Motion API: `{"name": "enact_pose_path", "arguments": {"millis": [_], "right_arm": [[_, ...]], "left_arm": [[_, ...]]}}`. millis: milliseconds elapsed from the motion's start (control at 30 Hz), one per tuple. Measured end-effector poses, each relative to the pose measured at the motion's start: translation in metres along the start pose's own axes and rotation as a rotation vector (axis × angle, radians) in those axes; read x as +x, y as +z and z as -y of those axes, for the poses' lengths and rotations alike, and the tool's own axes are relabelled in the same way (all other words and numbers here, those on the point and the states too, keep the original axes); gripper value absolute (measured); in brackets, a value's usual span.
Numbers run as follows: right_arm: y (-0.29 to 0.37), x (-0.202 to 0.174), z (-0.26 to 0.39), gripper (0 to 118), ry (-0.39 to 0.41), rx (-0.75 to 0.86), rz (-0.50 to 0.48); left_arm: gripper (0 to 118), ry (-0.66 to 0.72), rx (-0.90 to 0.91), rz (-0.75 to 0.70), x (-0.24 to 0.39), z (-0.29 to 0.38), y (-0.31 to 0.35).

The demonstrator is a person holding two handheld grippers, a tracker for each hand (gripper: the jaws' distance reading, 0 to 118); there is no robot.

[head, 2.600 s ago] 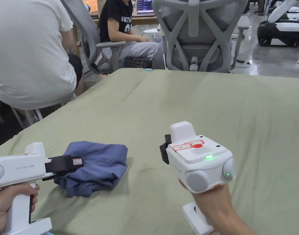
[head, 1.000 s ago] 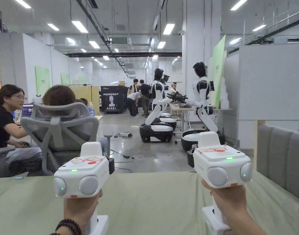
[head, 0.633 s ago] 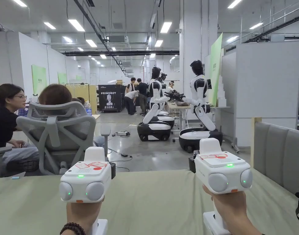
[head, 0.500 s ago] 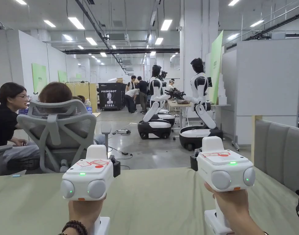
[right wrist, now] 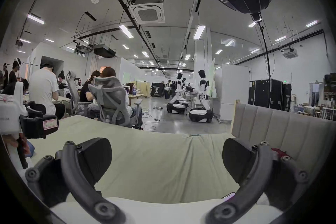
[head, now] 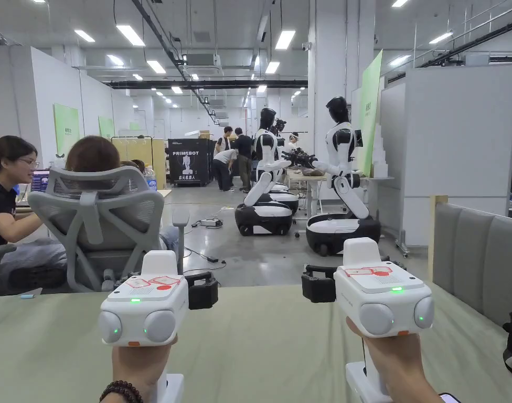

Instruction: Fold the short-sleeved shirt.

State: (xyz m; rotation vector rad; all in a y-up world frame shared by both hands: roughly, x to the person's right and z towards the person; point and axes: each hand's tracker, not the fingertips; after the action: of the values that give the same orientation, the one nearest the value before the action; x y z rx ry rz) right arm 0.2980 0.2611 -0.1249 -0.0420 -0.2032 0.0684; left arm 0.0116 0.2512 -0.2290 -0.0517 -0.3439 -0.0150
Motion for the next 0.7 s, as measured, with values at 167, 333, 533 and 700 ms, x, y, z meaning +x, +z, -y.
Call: {"name": "enact_pose_path", "arguments": {"millis": [167, 333, 533, 700], "right_arm": [[-0.0003, 0.0014, 0.0020, 118, -0.009, 0.000, 0.011], [-0.0002, 0.0022, 0.0044, 118, -0.008, -0.005, 0.018], [0.0007, 0.0049, 0.0058, 118, -0.013, -0.009, 0.018], [0.0048, 0.0052, 0.0050, 118, -0.006, -0.014, 0.019]], "left_arm": [[118, -0.004, 0.000, -0.006, -0.0014, 0.0010, 0.0012], [118, -0.011, -0.004, -0.008, -0.0011, 0.0043, 0.0010], [118, -0.007, -0.004, -0.009, -0.0010, 0.0065, 0.0025], [118, -0.007, -0.010, -0.008, -0.0014, 0.0092, 0.0027]]}}
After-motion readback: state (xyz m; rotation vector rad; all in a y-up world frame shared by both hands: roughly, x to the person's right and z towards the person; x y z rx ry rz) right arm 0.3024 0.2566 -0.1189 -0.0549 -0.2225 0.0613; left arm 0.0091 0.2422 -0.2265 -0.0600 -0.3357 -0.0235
